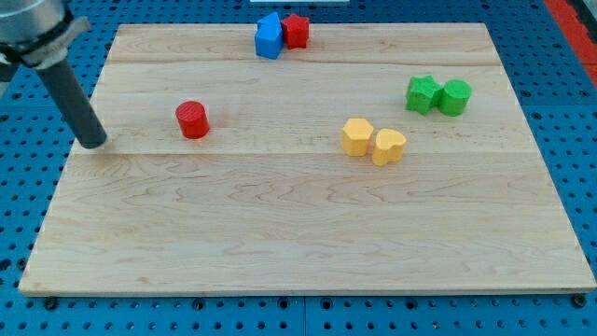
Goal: Push the red circle closer to the red star
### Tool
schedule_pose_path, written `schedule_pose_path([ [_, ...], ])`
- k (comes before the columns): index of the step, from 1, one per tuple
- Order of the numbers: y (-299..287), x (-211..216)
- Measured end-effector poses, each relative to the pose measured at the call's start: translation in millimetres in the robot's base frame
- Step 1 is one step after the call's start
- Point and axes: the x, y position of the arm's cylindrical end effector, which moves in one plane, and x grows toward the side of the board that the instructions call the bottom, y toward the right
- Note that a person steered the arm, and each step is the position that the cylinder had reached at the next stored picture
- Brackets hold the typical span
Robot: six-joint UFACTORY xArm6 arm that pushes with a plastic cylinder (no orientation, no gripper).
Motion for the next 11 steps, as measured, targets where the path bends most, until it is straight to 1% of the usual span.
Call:
schedule_pose_path([
  [1,61.0,-12.8],
  [2,128.3,-37.1],
  [3,195.0,-72.4],
  [4,194.2,-67.7],
  [5,167.1,-63.1],
  [6,170.7,-82.4],
  [7,213.8,-111.9],
  [8,239.6,-125.8],
  [9,244.8,-107.9],
  [10,267.3,-126.2],
  [11,267.2,-155.7],
])
